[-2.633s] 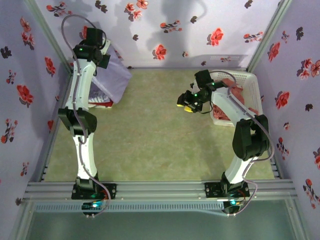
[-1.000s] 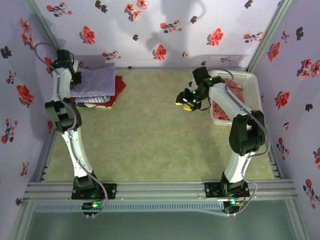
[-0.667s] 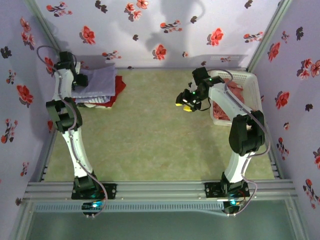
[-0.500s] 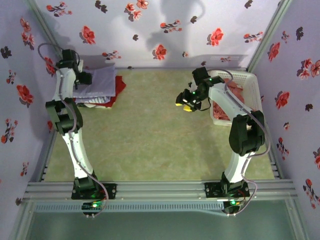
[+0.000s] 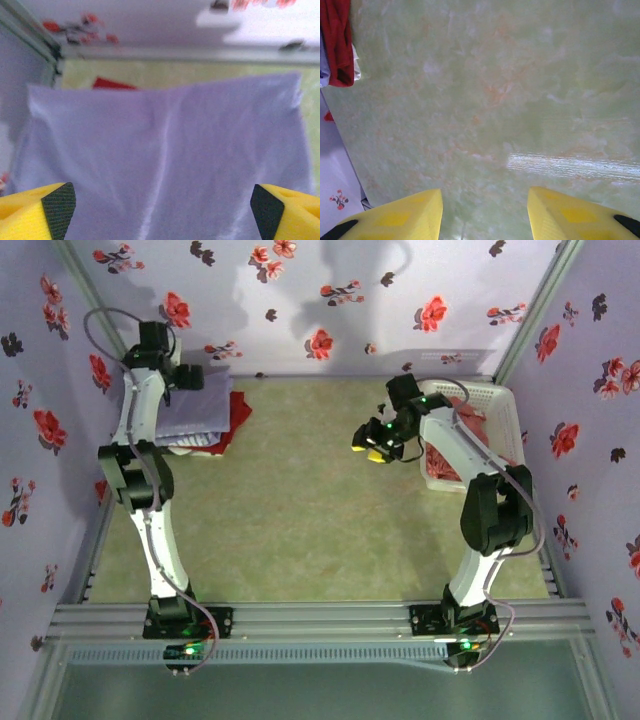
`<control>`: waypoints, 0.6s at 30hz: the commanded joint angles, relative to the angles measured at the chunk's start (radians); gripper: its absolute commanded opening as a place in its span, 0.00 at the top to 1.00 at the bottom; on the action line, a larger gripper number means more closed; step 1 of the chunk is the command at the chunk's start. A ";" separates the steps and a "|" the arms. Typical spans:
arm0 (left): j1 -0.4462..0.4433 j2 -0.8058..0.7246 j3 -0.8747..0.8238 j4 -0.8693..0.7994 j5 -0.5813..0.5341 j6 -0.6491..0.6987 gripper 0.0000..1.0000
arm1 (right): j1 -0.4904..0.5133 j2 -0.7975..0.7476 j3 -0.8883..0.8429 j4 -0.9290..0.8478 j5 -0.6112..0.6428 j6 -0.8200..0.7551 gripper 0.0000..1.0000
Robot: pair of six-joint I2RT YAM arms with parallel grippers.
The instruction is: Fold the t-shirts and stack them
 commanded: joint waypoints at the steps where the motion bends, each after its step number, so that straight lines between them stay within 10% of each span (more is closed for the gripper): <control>1: -0.017 0.024 -0.131 -0.020 -0.012 -0.012 0.05 | 0.005 -0.037 -0.020 0.025 0.004 0.001 0.50; 7: -0.073 -0.035 -0.358 0.120 -0.006 -0.011 0.01 | 0.004 -0.040 -0.019 0.039 -0.002 0.008 0.49; 18: -0.086 -0.259 -0.030 -0.062 -0.013 -0.052 0.01 | 0.005 -0.098 0.006 0.046 0.037 0.008 0.37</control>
